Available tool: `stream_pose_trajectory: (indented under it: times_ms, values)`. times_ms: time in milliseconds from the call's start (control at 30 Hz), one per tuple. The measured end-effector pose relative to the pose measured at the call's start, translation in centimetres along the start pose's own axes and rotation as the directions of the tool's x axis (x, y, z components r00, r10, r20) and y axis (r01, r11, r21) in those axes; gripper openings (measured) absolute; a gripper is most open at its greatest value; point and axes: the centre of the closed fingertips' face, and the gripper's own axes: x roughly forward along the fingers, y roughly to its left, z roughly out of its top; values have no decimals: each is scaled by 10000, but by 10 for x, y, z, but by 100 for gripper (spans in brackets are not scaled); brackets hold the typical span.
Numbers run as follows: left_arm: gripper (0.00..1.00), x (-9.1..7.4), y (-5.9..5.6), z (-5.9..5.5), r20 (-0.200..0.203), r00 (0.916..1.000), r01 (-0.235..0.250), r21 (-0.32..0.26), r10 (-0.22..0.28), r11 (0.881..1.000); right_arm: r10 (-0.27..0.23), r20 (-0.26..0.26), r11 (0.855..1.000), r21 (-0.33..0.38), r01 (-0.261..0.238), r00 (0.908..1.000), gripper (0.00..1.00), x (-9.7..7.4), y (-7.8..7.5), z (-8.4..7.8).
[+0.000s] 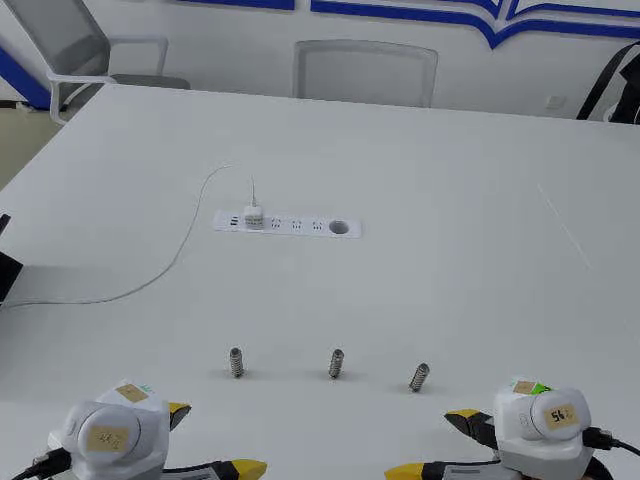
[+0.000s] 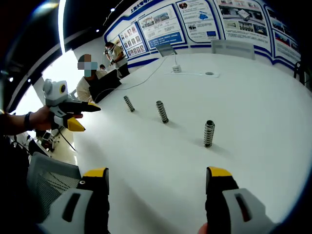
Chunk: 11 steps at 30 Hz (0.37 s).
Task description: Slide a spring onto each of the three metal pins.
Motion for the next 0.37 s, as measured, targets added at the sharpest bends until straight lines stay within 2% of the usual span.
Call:
stream_pose_trajectory:
  times_ms: [367]
  values:
    - [76, 3, -3, 2, 20, 10000, 85, 7, -85, 10000, -54, -5, 10000, 49, 54, 10000, 83, -2, -4, 1]
